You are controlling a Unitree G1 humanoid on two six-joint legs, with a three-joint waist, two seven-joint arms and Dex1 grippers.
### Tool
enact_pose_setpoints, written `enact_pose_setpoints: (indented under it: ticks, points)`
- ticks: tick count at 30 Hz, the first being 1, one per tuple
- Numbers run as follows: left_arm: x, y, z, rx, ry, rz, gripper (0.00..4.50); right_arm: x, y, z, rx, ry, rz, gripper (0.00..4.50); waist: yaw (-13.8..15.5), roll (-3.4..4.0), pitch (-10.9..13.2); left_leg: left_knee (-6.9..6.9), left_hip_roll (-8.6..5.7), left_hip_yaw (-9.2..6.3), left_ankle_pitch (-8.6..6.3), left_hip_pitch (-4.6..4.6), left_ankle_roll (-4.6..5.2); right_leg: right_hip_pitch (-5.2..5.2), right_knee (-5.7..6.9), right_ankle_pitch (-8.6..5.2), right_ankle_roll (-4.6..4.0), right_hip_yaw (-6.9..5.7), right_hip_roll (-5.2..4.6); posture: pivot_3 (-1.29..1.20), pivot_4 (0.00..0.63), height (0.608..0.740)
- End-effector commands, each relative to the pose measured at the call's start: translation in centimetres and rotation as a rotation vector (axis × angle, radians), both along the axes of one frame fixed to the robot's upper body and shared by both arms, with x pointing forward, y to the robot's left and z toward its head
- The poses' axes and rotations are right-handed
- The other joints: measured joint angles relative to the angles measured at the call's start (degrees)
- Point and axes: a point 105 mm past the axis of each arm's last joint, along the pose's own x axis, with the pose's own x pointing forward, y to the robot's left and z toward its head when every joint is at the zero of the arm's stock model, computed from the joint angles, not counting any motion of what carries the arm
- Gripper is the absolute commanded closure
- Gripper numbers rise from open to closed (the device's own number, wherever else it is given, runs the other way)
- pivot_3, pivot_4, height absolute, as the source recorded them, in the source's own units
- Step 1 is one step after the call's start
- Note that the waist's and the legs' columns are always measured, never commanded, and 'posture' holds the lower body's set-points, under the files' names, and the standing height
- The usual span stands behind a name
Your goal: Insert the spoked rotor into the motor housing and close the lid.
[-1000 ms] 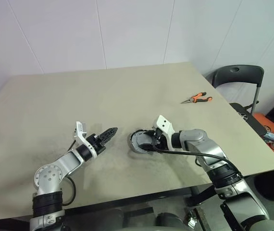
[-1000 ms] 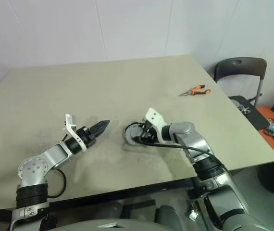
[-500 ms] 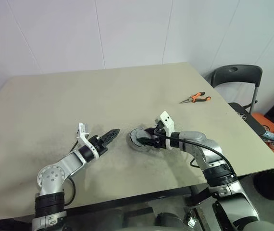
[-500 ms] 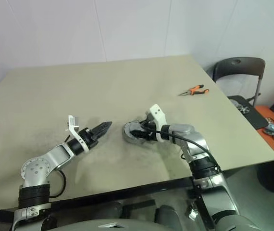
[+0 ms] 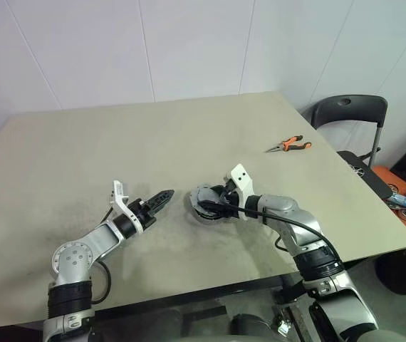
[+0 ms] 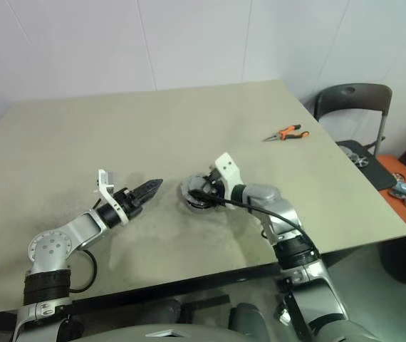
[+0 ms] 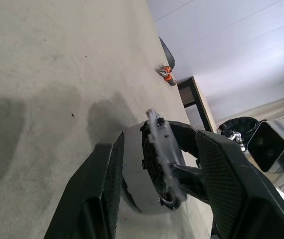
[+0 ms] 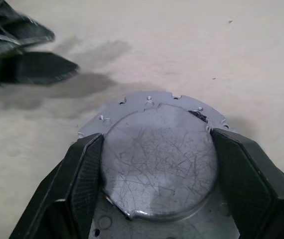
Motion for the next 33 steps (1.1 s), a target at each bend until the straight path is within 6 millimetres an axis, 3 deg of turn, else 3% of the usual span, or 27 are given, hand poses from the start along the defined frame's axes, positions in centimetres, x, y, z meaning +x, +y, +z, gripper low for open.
enact_pose_setpoints:
  ticks: [1, 6, 13, 20, 33]
  points:
    - [0.3, 0.2, 0.9, -0.002, -0.039, 0.010, 2.06, 0.1, -0.1, 1.1, -0.027, -0.083, 0.017, 1.45, -0.1, 0.00, 0.0, 0.00, 0.00, 0.00, 0.00, 0.00, 0.00, 0.01, 0.00, 0.00, 0.00, 0.00, 0.00, 0.00, 0.000, 0.740]
    - [0.1, 0.0, 0.9, -0.003, -0.041, 0.009, 2.06, -0.5, -0.7, 0.5, -0.014, -0.017, 0.050, 1.45, -0.1, 0.00, 0.0, 0.04, 0.00, 0.00, 0.00, 0.01, 0.00, 0.02, 0.01, 0.00, 0.00, 0.00, 0.00, 0.00, 0.000, 0.740]
    - [0.0, -0.2, 0.9, -0.003, -0.042, 0.012, 2.06, 1.2, -2.0, 1.2, 0.036, 0.027, -0.025, 1.45, -0.2, -0.01, 0.0, 0.04, 0.00, 0.00, 0.00, 0.01, 0.00, 0.09, 0.02, 0.00, 0.00, 0.00, 0.00, 0.00, 0.000, 0.740]
    - [0.0, -0.3, 0.7, -0.007, -0.041, 0.017, 2.06, 0.3, -1.4, 0.0, -0.034, 0.002, 0.015, 1.45, -0.9, -0.01, 0.0, 0.07, 0.00, 0.00, 0.00, 0.01, 0.00, 0.14, 0.03, 0.00, 0.00, 0.00, 0.00, 0.00, 0.000, 0.740]
    - [-0.2, -0.2, 0.4, -0.002, -0.032, 0.017, 2.06, 0.6, -0.8, -0.2, -0.008, 0.013, -0.025, 1.45, -0.9, -0.01, 0.0, 0.25, 0.01, -0.01, 0.02, 0.07, -0.02, 0.14, 0.18, 0.01, 0.00, 0.00, 0.01, 0.00, 0.000, 0.740]
